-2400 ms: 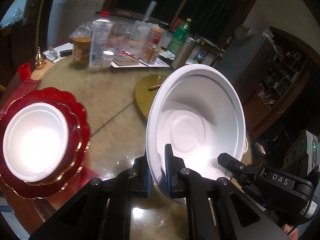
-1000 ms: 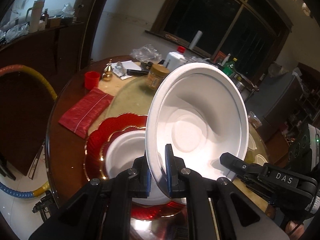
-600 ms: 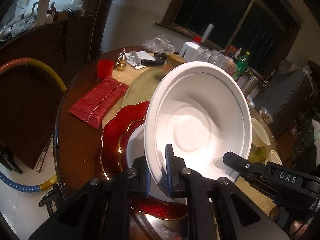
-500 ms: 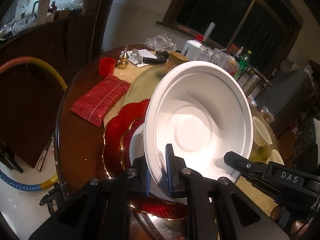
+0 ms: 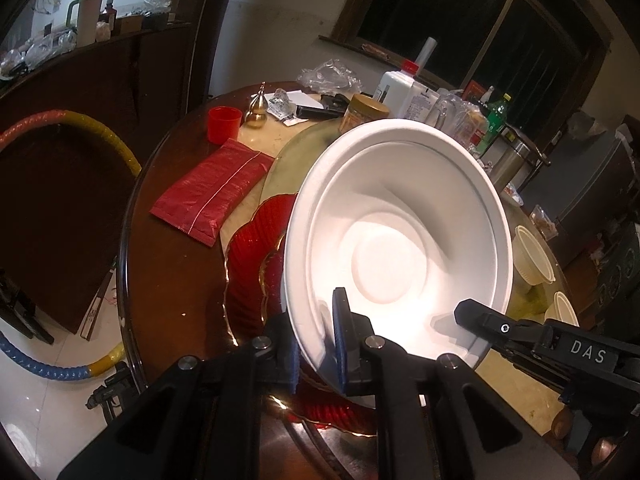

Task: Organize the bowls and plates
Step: 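Lower the white bowl into the first white bowl and open both grippers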

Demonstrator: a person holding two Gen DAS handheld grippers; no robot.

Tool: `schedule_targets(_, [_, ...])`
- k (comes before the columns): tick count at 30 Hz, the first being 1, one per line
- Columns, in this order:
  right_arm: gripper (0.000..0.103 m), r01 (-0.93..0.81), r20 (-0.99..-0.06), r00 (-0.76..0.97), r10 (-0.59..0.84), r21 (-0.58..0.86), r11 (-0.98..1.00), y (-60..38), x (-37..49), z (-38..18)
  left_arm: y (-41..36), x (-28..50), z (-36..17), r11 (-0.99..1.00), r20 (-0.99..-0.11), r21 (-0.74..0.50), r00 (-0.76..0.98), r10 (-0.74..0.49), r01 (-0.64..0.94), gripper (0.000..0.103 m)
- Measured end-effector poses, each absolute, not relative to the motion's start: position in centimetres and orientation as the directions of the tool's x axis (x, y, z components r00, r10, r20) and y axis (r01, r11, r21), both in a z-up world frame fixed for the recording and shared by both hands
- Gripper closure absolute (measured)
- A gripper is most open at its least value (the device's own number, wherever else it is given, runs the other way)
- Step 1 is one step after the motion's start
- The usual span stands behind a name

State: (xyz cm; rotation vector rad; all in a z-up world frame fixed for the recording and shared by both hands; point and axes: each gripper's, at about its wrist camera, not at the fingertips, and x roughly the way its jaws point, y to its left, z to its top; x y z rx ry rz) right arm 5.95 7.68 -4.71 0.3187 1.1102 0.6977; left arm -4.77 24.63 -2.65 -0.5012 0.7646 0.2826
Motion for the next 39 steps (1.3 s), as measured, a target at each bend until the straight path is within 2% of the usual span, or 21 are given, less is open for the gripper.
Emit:
schedule_targets(25, [0.096,-0.33,-0.731,0.229,0.642,0.562,0.758,8.4,5.7,-5.2,25.2,-3.9,-3.5,0.86,-0.778,-0.265,0.623,0.077,-0.436,0.086])
schedule_targets(39, [0.096,-0.347,-0.72,0.24,0.651,0.563,0.75,8.3,5.7,-4.7,25.0,-3.8,-3.0,0.862,-0.769,-0.246,0.631,0.106,-0.444,0.086])
